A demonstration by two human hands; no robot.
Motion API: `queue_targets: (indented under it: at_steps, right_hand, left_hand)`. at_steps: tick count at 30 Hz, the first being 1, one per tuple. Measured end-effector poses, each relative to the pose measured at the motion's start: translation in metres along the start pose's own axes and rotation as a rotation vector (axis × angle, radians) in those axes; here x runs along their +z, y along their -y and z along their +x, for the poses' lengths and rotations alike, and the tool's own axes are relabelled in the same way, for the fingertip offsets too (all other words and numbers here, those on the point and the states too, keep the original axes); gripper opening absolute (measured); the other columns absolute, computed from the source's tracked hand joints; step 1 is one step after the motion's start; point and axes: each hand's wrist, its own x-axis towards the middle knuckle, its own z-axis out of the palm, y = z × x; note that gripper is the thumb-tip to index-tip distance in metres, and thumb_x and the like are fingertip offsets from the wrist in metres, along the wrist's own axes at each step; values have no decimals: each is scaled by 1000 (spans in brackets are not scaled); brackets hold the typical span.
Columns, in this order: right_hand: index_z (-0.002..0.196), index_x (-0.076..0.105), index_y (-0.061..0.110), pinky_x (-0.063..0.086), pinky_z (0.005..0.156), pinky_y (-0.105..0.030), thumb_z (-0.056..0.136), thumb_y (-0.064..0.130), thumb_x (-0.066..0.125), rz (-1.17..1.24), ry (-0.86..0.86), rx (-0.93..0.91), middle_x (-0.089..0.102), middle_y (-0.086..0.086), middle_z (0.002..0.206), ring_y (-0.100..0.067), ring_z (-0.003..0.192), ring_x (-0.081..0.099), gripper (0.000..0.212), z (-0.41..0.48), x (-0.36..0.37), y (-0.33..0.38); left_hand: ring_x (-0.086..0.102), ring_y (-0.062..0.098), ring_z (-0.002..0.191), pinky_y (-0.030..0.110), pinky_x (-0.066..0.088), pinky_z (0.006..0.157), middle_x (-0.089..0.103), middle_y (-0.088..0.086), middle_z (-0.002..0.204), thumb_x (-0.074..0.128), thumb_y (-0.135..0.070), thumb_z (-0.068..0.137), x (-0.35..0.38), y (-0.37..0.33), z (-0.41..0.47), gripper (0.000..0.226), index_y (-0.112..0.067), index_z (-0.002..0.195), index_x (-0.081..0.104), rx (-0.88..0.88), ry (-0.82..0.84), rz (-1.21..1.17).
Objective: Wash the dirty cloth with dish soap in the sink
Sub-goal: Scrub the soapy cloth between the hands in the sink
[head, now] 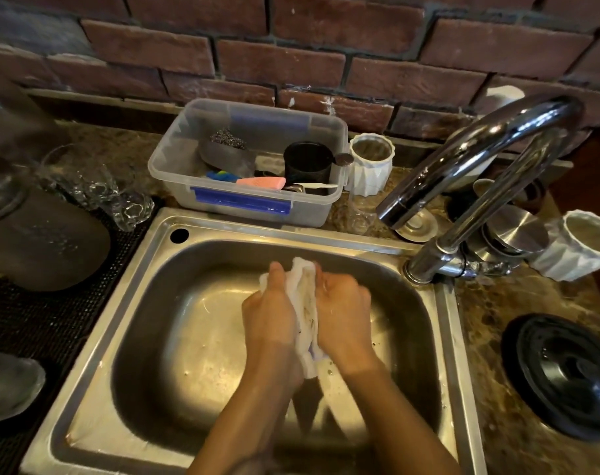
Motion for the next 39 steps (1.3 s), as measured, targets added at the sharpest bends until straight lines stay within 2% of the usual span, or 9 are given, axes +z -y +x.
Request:
queue_targets:
  at_steps: [5,11,13,16,21,25,30,34,39]
  right_hand:
    - [48,51,23,35,53,-14,104,47,44,186,51,0,52,10,46,-3,51,48,61,-41,1,25]
    - [65,64,12,41,63,-33,105,36,47,-14,63,44,64,-2,62,-9,55,48,49,-9,1,-2]
    - [58,60,21,42,61,-25,105,40,46,157,42,74,61,6,57,-5,56,52,53,-31,3,7]
    - [52,56,22,38,53,-14,104,37,49,227,-99,-31,56,11,46,-4,51,56,55,-20,1,7]
    - [62,58,25,37,52,-11,103,35,53,0,125,78,57,10,57,-8,62,57,42,-21,2,-6]
    - [48,51,23,37,52,-10,104,41,48,154,-54,1,53,12,42,1,49,56,58,-14,-1,-1]
    - [46,43,19,39,60,-34,104,40,48,125,-96,-15,49,7,44,-7,47,45,62,4,-15,-19]
    - [56,56,16,49,62,-42,102,47,50,386,-112,73,63,-10,60,-29,61,63,56,-5,-22,-7]
    - [52,56,20,42,51,-26,98,47,56,406,-88,-6,55,4,48,-4,50,51,53,-27,-2,12]
  left_hand:
    - [69,23,79,27,54,63,70,7,84,46,-49,102,-5,9,7,41,-12,96,63,85,75,-5]
    - [65,27,95,35,47,76,69,11,105,51,-58,97,2,-2,14,48,-15,115,63,-24,-48,-79]
    - [64,24,95,30,45,77,67,7,105,48,-52,101,2,-4,16,40,-17,112,62,155,-68,64]
    - [68,24,95,27,50,72,70,10,101,46,-49,103,1,17,11,36,-18,105,63,27,140,194]
    - [61,24,90,35,47,84,65,6,98,45,-55,101,0,-3,7,36,-20,102,55,92,-32,-17]
    - [61,17,81,30,52,71,70,3,83,43,-35,106,-2,18,-1,31,-17,87,60,-6,193,-88]
    - [73,38,100,53,58,89,77,14,108,64,-85,57,-24,-4,3,82,-26,114,73,-146,367,-125]
    - [78,24,79,36,62,62,78,5,92,83,-43,71,-25,-5,-1,40,-24,104,69,160,160,51]
    - [73,22,81,24,59,60,73,-1,81,75,-37,87,-12,3,-9,16,-23,89,67,259,-7,102]
